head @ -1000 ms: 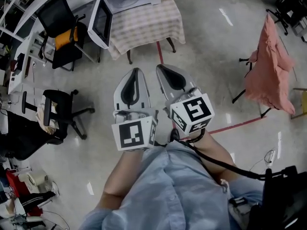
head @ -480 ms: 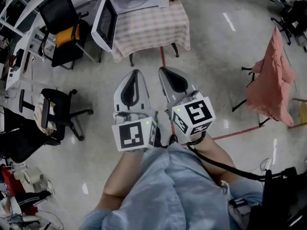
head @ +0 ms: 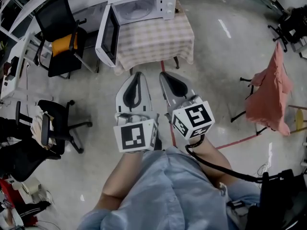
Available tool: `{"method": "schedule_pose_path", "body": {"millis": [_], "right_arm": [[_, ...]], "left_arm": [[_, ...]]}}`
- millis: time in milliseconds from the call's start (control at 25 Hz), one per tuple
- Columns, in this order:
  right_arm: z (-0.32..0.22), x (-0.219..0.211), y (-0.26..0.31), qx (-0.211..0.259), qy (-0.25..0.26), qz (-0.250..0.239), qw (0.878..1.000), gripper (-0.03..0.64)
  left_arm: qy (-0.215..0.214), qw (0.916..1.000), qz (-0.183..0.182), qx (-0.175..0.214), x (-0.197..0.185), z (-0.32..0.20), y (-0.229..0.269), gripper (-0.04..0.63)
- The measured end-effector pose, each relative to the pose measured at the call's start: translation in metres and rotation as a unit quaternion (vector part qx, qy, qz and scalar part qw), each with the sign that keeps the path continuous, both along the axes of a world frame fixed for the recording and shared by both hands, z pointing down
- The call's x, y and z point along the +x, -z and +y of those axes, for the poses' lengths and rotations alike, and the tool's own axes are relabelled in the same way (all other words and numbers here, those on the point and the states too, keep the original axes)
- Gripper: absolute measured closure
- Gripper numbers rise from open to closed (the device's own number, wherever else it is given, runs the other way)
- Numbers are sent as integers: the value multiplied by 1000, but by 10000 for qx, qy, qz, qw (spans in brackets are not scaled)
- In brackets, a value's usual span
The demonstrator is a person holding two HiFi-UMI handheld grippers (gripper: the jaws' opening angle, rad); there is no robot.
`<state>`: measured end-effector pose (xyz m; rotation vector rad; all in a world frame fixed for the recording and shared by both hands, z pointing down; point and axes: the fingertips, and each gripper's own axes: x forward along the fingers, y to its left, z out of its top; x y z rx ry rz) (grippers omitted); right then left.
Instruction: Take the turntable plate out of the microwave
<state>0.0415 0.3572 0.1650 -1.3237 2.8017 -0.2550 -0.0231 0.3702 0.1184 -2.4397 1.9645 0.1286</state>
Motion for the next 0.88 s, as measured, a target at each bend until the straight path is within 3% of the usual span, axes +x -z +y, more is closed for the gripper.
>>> {"method": "schedule_pose_path", "body": {"millis": [440, 880], "right_arm": [[-70, -46, 13, 153, -237, 121, 9995, 615], [-109, -41, 4, 17, -526, 212, 9984, 615]], "left_arm": [[-310, 9992, 183, 178, -43, -72, 9, 588], [-591, 9977, 317, -38, -40, -116, -8, 588]]}}
